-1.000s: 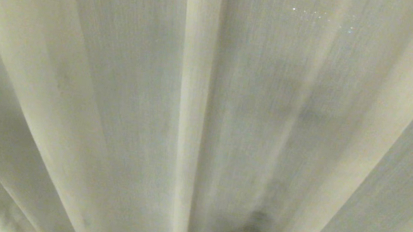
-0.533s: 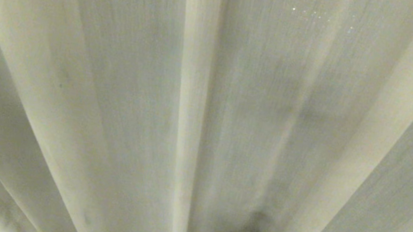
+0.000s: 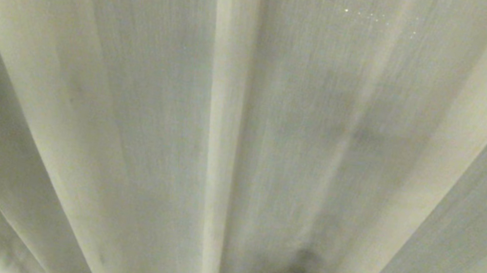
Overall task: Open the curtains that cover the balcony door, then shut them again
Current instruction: Close the outer curtains on both sides
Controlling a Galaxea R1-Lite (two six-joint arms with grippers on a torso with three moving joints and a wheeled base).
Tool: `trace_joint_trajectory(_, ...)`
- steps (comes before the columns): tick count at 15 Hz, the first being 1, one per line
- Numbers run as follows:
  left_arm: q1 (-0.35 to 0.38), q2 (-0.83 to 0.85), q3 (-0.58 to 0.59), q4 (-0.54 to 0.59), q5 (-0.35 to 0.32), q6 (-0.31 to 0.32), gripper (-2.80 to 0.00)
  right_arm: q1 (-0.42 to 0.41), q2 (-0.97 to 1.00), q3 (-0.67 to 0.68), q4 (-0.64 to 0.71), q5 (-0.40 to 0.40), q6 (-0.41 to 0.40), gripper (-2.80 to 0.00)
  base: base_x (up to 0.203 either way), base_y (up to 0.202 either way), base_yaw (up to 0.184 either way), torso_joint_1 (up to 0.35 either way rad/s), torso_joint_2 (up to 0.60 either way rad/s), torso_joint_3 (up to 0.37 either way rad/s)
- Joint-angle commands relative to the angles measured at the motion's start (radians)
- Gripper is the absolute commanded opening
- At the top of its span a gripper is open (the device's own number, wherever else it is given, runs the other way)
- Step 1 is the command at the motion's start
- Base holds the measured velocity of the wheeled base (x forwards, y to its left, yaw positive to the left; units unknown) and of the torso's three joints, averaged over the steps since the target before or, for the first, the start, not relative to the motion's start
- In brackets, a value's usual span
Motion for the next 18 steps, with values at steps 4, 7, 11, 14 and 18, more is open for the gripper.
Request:
trace_joint_trajectory(4, -0.001, 0.072, -0.010, -0.014, -0.035, -0.001, -2.80, 0.000, 0.000, 0.000, 0.000, 0.001, 0.000, -2.80, 0.000, 0.000, 0.000, 0.000, 0.00, 0.000)
trace_joint_trajectory(7, -0.008, 0.095, -0.028, -0.023, -0.039, -0.001, -2.80, 0.000, 0.000, 0.000, 0.000, 0.001, -0.002, -2.80, 0.000, 0.000, 0.000, 0.000, 0.00, 0.000)
trace_joint_trajectory(11, -0.010, 0.095, -0.035, -0.023, -0.047, 0.001, -2.80, 0.000, 0.000, 0.000, 0.000, 0.001, -0.002, -2.80, 0.000, 0.000, 0.000, 0.000, 0.00, 0.000)
trace_joint_trajectory(14, -0.009, 0.092, -0.048, -0.023, -0.045, -0.001, -2.80, 0.000, 0.000, 0.000, 0.000, 0.001, -0.001, -2.80, 0.000, 0.000, 0.000, 0.000, 0.00, 0.000)
trace_joint_trajectory(18, 0.008, 0.091, -0.086, -0.021, -0.030, -0.004, -2.80, 0.000, 0.000, 0.000, 0.000, 0.001, -0.001, -2.80, 0.000, 0.000, 0.000, 0.000, 0.00, 0.000)
